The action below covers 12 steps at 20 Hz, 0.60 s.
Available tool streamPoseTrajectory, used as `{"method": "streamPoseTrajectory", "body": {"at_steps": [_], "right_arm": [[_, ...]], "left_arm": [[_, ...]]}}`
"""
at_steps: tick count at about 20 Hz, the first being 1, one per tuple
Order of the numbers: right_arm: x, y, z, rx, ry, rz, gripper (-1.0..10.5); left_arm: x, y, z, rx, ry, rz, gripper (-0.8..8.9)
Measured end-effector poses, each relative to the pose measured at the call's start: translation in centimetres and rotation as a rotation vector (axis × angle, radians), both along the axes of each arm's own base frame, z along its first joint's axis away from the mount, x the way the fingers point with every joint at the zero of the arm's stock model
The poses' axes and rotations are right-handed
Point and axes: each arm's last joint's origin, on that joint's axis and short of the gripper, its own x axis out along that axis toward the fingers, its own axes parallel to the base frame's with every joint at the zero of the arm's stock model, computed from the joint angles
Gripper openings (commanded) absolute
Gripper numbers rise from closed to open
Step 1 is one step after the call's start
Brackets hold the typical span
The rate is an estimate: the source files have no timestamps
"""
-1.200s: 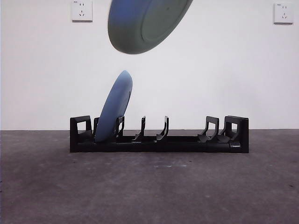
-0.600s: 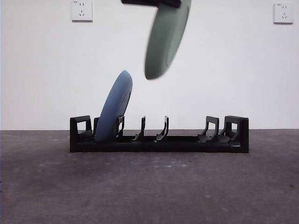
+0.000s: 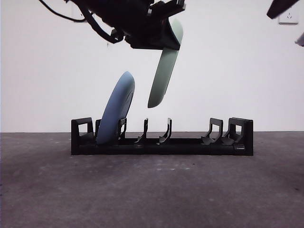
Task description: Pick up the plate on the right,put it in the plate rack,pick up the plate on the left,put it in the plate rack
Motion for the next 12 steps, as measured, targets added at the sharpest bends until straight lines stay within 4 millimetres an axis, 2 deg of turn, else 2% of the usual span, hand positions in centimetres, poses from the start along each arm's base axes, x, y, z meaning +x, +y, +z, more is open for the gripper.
{"method": "streamPoseTrajectory", "body": {"at_steps": [5,12], "right_arm": [[0.2,0.1,0.3,0.021,-0.030,0.003,3.4],[0.2,0.1,0.3,0.020,-0.029,0.003,3.4]], "left_arm": [[1.4,-0.6,-2.5,-0.001,0.055,0.018,-0.08],[2.6,-0.9,-4.9,0.021,0.096,0.048,-0.08]]}}
